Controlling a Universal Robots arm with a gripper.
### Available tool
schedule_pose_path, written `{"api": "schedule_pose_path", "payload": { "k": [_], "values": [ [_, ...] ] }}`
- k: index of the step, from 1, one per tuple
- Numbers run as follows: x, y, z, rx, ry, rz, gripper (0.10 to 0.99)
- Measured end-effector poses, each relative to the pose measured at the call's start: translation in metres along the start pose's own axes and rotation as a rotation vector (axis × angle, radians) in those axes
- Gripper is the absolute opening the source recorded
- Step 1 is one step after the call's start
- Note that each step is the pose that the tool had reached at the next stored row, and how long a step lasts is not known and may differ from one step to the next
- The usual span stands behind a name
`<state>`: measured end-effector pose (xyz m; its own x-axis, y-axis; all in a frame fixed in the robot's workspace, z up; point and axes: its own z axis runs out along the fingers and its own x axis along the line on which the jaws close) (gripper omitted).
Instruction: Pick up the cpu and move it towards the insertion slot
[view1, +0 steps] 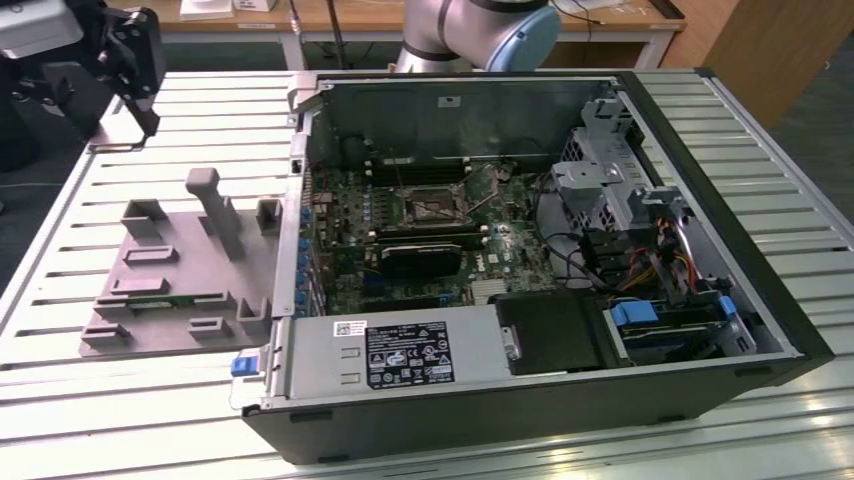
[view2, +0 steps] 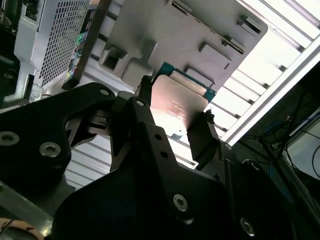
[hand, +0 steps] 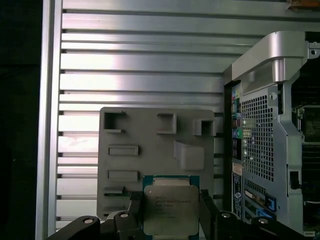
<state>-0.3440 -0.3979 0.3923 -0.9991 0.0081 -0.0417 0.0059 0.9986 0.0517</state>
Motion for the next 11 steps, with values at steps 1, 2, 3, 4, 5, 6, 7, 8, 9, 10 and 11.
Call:
{"api": "schedule_pose_path", "payload": {
  "k": [1, 2, 3, 4, 5, 6, 7, 8, 9, 10, 11],
  "values": [
    [-0.0031, 0.0000, 0.0001, 0.000, 0.0000, 0.000, 0.533],
    [-0.0064, 0.0001, 0.0002, 0.000, 0.0001, 0.000, 0.533],
    [-0.0097, 0.0001, 0.0003, 0.000, 0.0001, 0.000, 0.533],
    [-0.0130, 0.0001, 0.0005, 0.000, 0.0001, 0.000, 0.533],
    [-0.0168, 0.0001, 0.0007, 0.000, 0.0001, 0.000, 0.533],
    [-0.0204, 0.0001, 0.0008, 0.000, 0.0001, 0.000, 0.533],
    [-0.0240, 0.0001, 0.0010, 0.000, 0.0000, 0.000, 0.533],
    [-0.0277, 0.0002, 0.0012, 0.000, 0.0000, 0.000, 0.533],
    [-0.0316, 0.0002, 0.0013, 0.000, 0.0001, 0.000, 0.533],
    [-0.0354, 0.0002, 0.0014, 0.000, 0.0001, 0.000, 0.533],
    [-0.0393, 0.0003, 0.0016, 0.000, 0.0000, 0.000, 0.533]
  ]
}}
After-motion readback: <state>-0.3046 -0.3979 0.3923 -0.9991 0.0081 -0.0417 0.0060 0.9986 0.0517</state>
